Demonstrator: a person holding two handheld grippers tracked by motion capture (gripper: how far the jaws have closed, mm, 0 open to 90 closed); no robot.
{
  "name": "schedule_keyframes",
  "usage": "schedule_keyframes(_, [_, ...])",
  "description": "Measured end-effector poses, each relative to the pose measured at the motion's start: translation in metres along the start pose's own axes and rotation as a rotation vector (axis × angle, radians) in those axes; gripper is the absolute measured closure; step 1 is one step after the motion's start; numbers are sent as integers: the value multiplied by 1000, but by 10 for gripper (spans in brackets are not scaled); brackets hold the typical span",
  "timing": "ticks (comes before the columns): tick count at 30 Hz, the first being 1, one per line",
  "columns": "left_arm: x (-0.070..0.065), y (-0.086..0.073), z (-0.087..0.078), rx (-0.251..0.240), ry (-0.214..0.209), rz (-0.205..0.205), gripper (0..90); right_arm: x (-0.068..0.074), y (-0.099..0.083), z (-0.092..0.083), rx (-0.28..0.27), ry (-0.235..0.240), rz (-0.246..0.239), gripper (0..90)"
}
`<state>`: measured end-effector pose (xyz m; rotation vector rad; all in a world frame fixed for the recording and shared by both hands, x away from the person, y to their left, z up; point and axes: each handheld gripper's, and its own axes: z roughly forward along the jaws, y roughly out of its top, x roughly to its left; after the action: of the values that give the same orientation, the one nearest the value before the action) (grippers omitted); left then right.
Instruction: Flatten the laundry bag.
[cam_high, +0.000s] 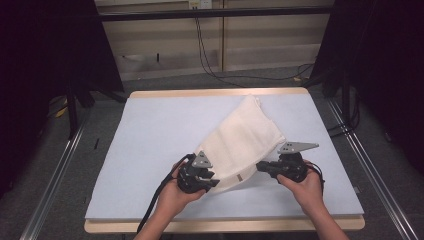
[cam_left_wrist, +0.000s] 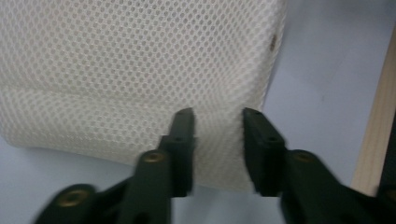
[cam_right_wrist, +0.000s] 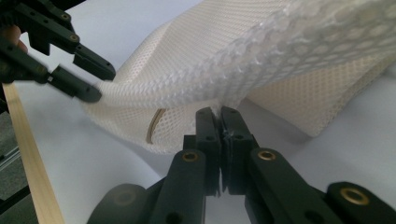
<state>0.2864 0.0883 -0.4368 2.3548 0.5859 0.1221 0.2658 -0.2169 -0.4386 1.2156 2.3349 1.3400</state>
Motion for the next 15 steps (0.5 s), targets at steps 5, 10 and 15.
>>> schedule_keyframes(5, [16, -1, -10, -45, -49, -125, 835, -1, -3, 5, 0, 3, 6, 834])
schedule_keyframes(10, [32, 2, -22, -42, -24, -186, 844, -8, -8, 2, 5, -20, 21, 765])
schedule_keyframes(15, [47, 2, -32, -70, -22, -246, 850, -16, -15, 0, 26, -65, 19, 731])
